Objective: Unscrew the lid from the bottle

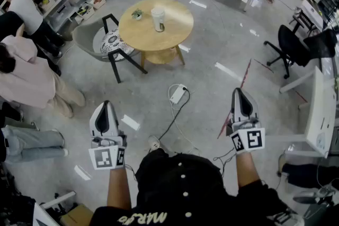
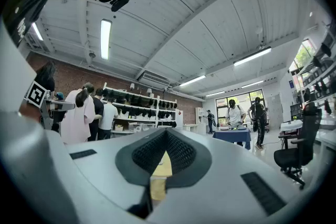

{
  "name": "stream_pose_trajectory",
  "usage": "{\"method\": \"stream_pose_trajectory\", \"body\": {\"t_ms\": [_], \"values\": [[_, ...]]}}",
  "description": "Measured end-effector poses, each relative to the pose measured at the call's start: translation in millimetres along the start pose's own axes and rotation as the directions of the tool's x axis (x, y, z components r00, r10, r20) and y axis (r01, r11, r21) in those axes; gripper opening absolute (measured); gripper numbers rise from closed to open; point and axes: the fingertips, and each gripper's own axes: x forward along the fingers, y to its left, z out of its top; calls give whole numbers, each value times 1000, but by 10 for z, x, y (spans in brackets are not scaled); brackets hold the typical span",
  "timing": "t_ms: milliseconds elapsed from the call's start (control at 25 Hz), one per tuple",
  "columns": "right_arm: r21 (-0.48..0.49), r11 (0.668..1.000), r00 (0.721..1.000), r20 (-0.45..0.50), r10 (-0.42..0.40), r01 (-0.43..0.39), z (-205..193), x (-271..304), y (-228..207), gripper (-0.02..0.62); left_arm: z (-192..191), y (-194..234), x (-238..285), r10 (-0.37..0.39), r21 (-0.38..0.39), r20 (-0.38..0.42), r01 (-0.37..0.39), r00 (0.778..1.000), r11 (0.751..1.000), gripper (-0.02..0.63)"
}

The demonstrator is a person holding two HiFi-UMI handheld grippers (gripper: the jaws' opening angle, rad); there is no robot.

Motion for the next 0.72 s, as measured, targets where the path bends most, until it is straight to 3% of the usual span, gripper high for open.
{"method": "stream_pose_trajectory", "body": {"t_ms": [360,560,600,680,720], "values": [[85,996,1000,9,15,-16,-31,-30,13,5,-75,-100,-48,-10,-22,-25,9,1000,1000,3],[76,994,997,-11,81,-80,-98,82,205,106,-171,-142,-8,-57,-8,-43,57,997,998,11],[79,992,995,-14,98,-97,-112,127,266,148,-203,-147,21,-75,-13,-45,74,996,997,87],[88,988,991,-16,131,-129,-138,240,403,316,-280,-133,94,-103,-11,-51,103,993,995,309],[89,986,990,-16,142,-140,-155,298,473,376,-321,-108,130,-112,-1,-59,112,992,994,354]]}}
